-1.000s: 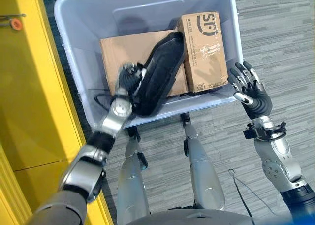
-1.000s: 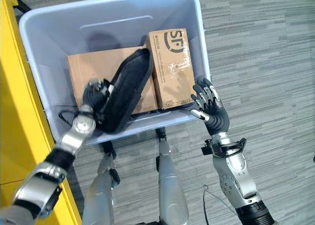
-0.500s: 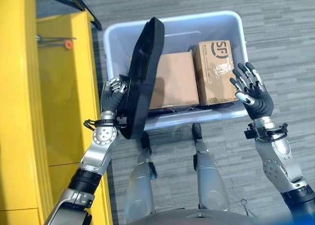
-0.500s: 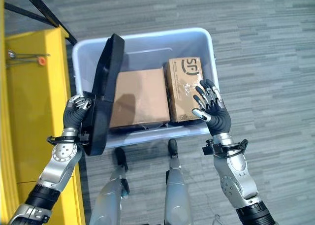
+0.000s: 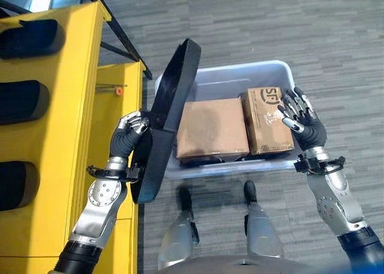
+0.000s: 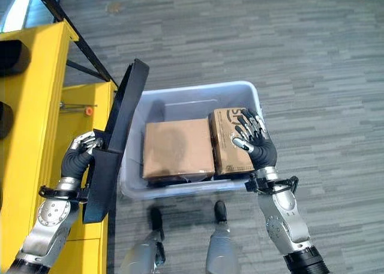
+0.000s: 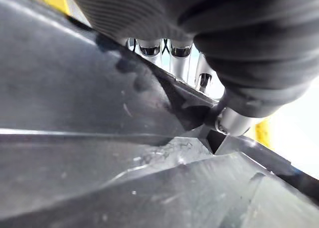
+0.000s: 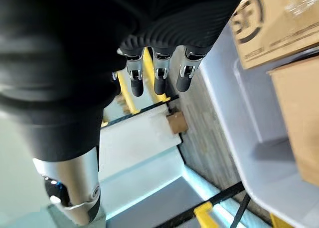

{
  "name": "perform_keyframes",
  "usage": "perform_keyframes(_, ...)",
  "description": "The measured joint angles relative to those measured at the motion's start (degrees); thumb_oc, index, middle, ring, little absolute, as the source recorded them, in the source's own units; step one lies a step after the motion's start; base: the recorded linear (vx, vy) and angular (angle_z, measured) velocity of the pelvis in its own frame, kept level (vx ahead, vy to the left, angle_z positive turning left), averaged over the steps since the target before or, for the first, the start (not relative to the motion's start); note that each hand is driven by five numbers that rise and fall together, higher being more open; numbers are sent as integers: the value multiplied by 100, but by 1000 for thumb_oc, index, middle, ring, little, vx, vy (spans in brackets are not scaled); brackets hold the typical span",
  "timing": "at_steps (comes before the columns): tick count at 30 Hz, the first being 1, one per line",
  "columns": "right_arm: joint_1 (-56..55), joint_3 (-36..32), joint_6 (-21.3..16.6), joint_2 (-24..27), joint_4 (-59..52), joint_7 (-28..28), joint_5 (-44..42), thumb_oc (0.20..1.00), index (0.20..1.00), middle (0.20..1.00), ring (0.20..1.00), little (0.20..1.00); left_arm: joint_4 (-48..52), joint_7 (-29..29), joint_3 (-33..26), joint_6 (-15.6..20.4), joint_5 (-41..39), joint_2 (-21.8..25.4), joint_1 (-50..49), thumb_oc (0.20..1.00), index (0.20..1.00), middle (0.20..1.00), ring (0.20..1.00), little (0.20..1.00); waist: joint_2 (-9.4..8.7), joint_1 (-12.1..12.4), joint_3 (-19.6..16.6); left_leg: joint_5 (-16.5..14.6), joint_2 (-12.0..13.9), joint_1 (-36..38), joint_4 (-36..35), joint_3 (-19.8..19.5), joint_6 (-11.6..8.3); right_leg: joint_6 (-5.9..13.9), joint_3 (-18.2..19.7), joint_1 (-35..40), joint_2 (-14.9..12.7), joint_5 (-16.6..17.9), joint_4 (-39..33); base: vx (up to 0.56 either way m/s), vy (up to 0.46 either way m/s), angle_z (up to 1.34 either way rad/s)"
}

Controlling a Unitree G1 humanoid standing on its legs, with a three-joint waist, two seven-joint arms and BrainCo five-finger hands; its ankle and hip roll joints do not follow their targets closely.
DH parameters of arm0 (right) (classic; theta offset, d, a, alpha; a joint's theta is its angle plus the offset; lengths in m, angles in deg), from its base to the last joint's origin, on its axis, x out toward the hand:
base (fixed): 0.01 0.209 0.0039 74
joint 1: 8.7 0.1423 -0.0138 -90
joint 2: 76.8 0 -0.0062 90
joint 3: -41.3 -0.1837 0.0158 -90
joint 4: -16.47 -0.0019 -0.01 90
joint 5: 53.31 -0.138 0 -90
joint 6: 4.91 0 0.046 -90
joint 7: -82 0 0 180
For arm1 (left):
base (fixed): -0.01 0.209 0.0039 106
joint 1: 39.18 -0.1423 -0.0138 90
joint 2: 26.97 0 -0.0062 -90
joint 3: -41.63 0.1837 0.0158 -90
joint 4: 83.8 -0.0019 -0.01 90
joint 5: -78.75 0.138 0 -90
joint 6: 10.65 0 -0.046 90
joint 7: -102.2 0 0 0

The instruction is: Move parts from the plastic box to the shelf.

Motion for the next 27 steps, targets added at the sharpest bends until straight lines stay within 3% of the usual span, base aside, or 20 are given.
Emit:
perform_keyframes(1,51,153,10,1,11,-69,7,1000,1000,1000,1000,1000,81,-81,-20,2,-111,-39,-103,200,200,200,200,200,-5,4,-25,-15,67,82,16,-38,-13,-63,-57,-19,52,-165,209,-4,-220,27)
perform_keyframes(3,376,442,97,7,62,-163,10,1000,1000,1000,1000,1000,105,-231,-59,-5,-301,-189,-518,200,200,200,200,200,103,421,-135,-82,318,135,143,-185,-72,-360,-531,-160,198,-610,1019,-27,-241,25)
perform_keyframes(5,612,679,154,84,72,-281,21,1000,1000,1000,1000,1000,104,-307,-66,-10,-515,-373,-909,200,200,200,200,200,257,625,-320,157,462,90,-44,-564,-21,-527,-835,-203,361,-876,1311,-57,-111,69)
perform_keyframes(7,747,660,173,63,167,-355,165,1000,1000,1000,1000,1000,29,-371,-54,-84,-558,-383,-968,200,200,200,200,200,152,827,-398,1258,325,-201,-375,-858,630,-763,-1283,-308,183,-1053,1473,-57,-104,133)
perform_keyframes(8,778,613,181,91,248,-348,232,1000,1000,1000,1000,1000,-109,-373,15,-123,-615,-401,-837,200,200,200,200,200,93,856,-390,1842,230,-444,-377,-866,719,-943,-1560,-312,33,-1089,1465,-85,-144,132)
perform_keyframes(9,780,626,204,70,302,-346,236,1000,1000,1000,1000,1000,-275,-378,82,-136,-688,-411,-809,200,200,200,200,200,11,1078,-401,1549,168,-457,-169,-763,826,-1127,-1712,-272,-53,-1076,1411,-150,-186,102)
perform_keyframes(10,722,626,207,28,299,-349,236,1000,1000,1000,1000,1000,-372,-379,128,-179,-766,-406,-824,200,200,200,200,200,-45,1119,-427,1083,170,-451,201,-728,302,-1191,-1865,-105,-46,-978,1157,-189,-160,78)
perform_keyframes(11,651,608,207,43,299,-348,238,1000,1000,1000,1000,1000,-436,-406,140,-219,-766,-398,-799,200,200,200,200,200,-22,1080,-511,819,100,-412,496,-634,-20,-1287,-2245,128,-76,-783,784,-153,-111,137)
perform_keyframes(13,210,278,216,-85,205,-313,236,1000,1000,1000,1000,1000,-539,-503,147,-234,-756,-358,-624,200,200,200,200,200,-371,667,-668,55,-68,-324,1659,-200,-123,-1245,-3057,829,-212,-235,-354,-66,-42,185)
perform_keyframes(15,244,296,169,-62,192,-300,235,1000,1000,1000,1000,1000,-488,-551,145,-203,-755,-321,-680,200,200,200,200,200,-258,613,-912,-120,162,415,1356,-307,-267,-1210,-2899,735,26,-155,-452,-149,-46,86)
perform_keyframes(17,-186,200,183,-96,177,-251,230,1000,1000,1000,1000,1000,-655,-570,192,-346,-696,-537,-414,200,200,200,200,200,-144,228,-939,-354,165,950,1943,-188,-586,-1233,-3495,1021,-13,-186,-403,-69,34,131)
perform_keyframes(18,-416,274,194,-102,154,-275,235,1000,1000,1000,1000,1000,-409,-569,180,-296,-696,-518,-473,200,200,200,200,200,4,176,-1180,-70,6,1385,1144,-220,-371,-1099,-3404,768,52,-242,-242,-17,90,124)
perform_keyframes(19,-405,246,201,-184,160,-277,229,1000,1000,1000,1000,1000,-379,-569,150,-297,-673,-498,-448,200,200,200,200,200,3,213,-1125,-115,21,1427,879,-251,-408,-1074,-3418,666,9,-194,-161,1,225,59)
perform_keyframes(20,-468,190,245,-295,164,-261,227,1000,1000,1000,1000,1000,-379,-542,132,-322,-498,-561,-351,200,200,200,200,200,-106,229,-988,-557,3,1284,782,-223,-355,-1093,-3451,693,-88,-84,-220,44,199,41)
perform_keyframes(21,-521,190,258,-295,154,-275,227,1000,1000,1000,1000,1000,-349,-559,141,-317,-446,-558,-410,200,200,200,200,200,-94,233,-987,-670,-4,1281,411,-152,-263,-1048,-3511,724,-96,-28,-246,18,225,19)
perform_keyframes(22,-529,159,260,-340,168,-272,224,1000,1000,1000,1000,1000,-353,-549,124,-300,-226,-537,-580,200,200,200,200,200,-16,269,-981,-646,1,1157,160,-21,-188,-914,-3522,716,-92,-46,-163,-13,176,-2)
perform_keyframes(23,-534,151,259,-304,123,-273,225,1000,1000,1000,1000,1000,-351,-546,131,-301,-89,-526,-694,200,200,200,200,200,149,279,-971,-615,23,1002,-58,1,57,-850,-3529,689,-44,-59,-48,-20,138,-21)
perform_keyframes(25,-604,170,264,-485,151,-277,225,1000,1000,1000,1000,1000,-377,-461,-60,-319,413,-366,-731,200,200,200,200,200,-12,375,-932,-764,-194,725,14,-98,143,-319,-3420,475,-331,-7,57,-3,140,29)
perform_keyframes(26,-600,170,283,-468,151,-290,225,1000,1000,1000,1000,1000,-361,-359,-226,-318,587,-322,-676,200,200,200,200,200,-183,376,-977,-726,-360,593,-50,-161,176,-322,-3316,401,-495,13,117,-8,258,74)
perform_keyframes(27,-501,189,298,-510,163,-284,228,1000,1000,1000,1000,1000,-347,-271,-490,-313,869,-261,-816,200,200,200,200,200,-270,561,-984,-554,-571,554,-27,-147,381,-336,-3086,417,-638,174,28,-13,243,56)
